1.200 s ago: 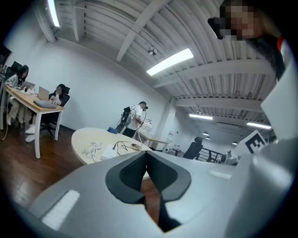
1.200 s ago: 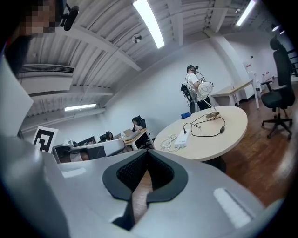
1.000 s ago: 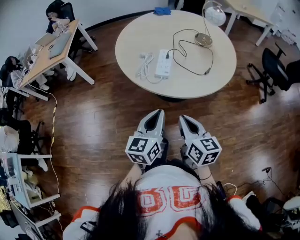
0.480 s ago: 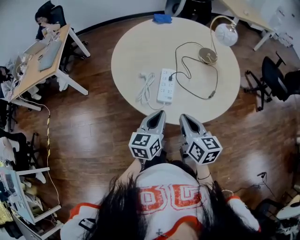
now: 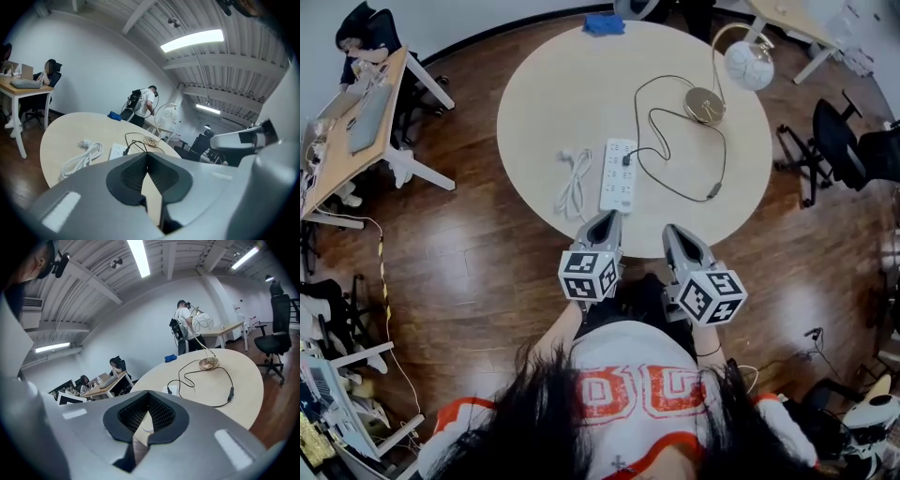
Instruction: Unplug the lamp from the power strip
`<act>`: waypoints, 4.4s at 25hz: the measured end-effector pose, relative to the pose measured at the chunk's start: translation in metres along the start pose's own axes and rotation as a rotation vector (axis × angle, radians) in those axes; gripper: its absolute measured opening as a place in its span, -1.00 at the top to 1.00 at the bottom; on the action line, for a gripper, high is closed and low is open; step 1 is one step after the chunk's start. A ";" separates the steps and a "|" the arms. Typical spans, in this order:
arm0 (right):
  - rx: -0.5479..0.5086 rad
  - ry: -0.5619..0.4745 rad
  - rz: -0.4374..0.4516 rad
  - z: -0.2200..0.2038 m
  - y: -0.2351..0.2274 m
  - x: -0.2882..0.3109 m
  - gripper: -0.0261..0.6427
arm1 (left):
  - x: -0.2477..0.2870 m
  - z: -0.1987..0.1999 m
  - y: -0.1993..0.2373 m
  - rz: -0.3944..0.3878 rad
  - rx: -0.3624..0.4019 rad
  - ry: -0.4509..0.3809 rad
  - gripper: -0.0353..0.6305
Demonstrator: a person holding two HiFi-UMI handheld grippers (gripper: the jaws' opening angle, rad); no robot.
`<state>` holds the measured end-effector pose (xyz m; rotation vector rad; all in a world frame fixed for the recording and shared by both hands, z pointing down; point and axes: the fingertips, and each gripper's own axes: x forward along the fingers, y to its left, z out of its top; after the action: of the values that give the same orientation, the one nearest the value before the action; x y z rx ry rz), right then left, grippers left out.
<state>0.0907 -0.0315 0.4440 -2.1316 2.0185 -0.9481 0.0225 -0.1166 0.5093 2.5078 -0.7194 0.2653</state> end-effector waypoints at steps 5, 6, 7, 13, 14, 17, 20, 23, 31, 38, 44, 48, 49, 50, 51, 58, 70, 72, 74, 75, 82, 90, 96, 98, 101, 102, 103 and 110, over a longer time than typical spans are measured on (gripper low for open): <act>-0.050 0.048 0.052 0.010 -0.016 0.026 0.92 | 0.017 -0.007 0.013 0.082 0.002 0.024 0.89; -0.092 0.065 0.053 0.011 -0.020 0.033 0.92 | 0.021 -0.009 0.016 0.101 0.003 0.029 0.89; -0.155 0.084 0.053 0.011 -0.024 0.041 0.92 | 0.024 -0.012 0.021 0.124 0.002 0.034 0.89; -0.568 0.221 0.151 0.005 -0.044 0.089 0.92 | 0.046 -0.021 0.043 0.281 -0.070 0.045 0.89; -0.595 0.244 0.181 0.002 -0.047 0.097 0.92 | 0.051 -0.022 0.044 0.300 -0.079 0.045 0.89; -0.636 0.298 0.265 -0.008 -0.057 0.119 0.92 | 0.066 -0.033 0.049 0.354 -0.110 0.068 0.89; -0.661 0.351 0.319 -0.017 -0.066 0.142 0.92 | 0.078 -0.041 0.058 0.414 -0.125 0.112 0.89; -0.664 0.398 0.358 -0.028 -0.073 0.161 0.92 | 0.086 -0.046 0.067 0.469 -0.166 0.144 0.89; -0.701 0.495 0.399 -0.059 -0.083 0.195 0.85 | 0.108 -0.057 0.083 0.522 -0.241 0.239 0.89; -0.749 0.544 0.431 -0.073 -0.077 0.213 0.62 | 0.116 -0.063 0.090 0.565 -0.239 0.401 0.89; -0.783 0.506 0.422 -0.071 -0.064 0.230 0.51 | 0.114 -0.067 0.086 0.548 -0.284 0.413 0.89; -0.823 0.489 0.445 -0.067 -0.059 0.242 0.49 | 0.116 -0.067 0.085 0.522 -0.278 0.431 0.89; -0.836 0.499 0.459 -0.068 -0.059 0.245 0.48 | 0.118 -0.067 0.084 0.511 -0.278 0.432 0.89; -0.844 0.513 0.471 -0.071 -0.060 0.246 0.49 | 0.119 -0.067 0.083 0.503 -0.281 0.428 0.89; -0.848 0.527 0.480 -0.073 -0.061 0.247 0.54 | 0.119 -0.066 0.083 0.497 -0.286 0.424 0.89; -0.828 0.536 0.478 -0.071 -0.061 0.248 0.56 | 0.121 -0.066 0.081 0.494 -0.281 0.412 0.89; -0.770 0.380 0.538 -0.045 -0.039 0.231 0.56 | 0.124 -0.068 0.080 0.448 -0.287 0.461 0.89; -0.703 0.328 0.564 -0.020 -0.016 0.227 0.56 | 0.128 -0.063 0.082 0.434 -0.299 0.440 0.89; -0.727 0.327 0.511 -0.008 -0.014 0.232 0.56 | 0.130 -0.063 0.083 0.426 -0.313 0.430 0.89; -0.738 0.334 0.482 -0.006 -0.019 0.234 0.56 | 0.130 -0.064 0.082 0.424 -0.318 0.430 0.89; -0.691 0.455 0.343 -0.015 -0.074 0.220 0.55 | 0.126 -0.063 0.084 0.420 -0.313 0.421 0.89; -0.652 0.615 0.252 -0.059 -0.108 0.204 0.37 | 0.126 -0.063 0.086 0.420 -0.234 0.433 0.89; -0.633 0.658 0.225 -0.065 -0.113 0.189 0.33 | 0.128 -0.063 0.087 0.389 -0.246 0.428 0.89; -0.625 0.645 0.213 -0.062 -0.117 0.184 0.34 | 0.127 -0.065 0.086 0.374 -0.232 0.433 0.89; -0.588 0.604 0.187 -0.051 -0.121 0.172 0.37 | 0.124 -0.064 0.078 0.340 -0.183 0.431 0.89; -0.576 0.579 0.171 -0.045 -0.122 0.168 0.43 | 0.122 -0.061 0.074 0.326 -0.176 0.411 0.89; -0.564 0.549 0.150 -0.038 -0.123 0.165 0.53 | 0.121 -0.057 0.070 0.313 -0.176 0.385 0.89; -0.450 0.359 0.081 -0.001 -0.105 0.150 0.92 | 0.100 -0.007 0.036 0.212 -0.129 0.200 0.89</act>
<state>0.1772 -0.1541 0.5490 -2.1753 2.6940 -1.0020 0.0872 -0.1834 0.5622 2.2456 -0.8904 0.5199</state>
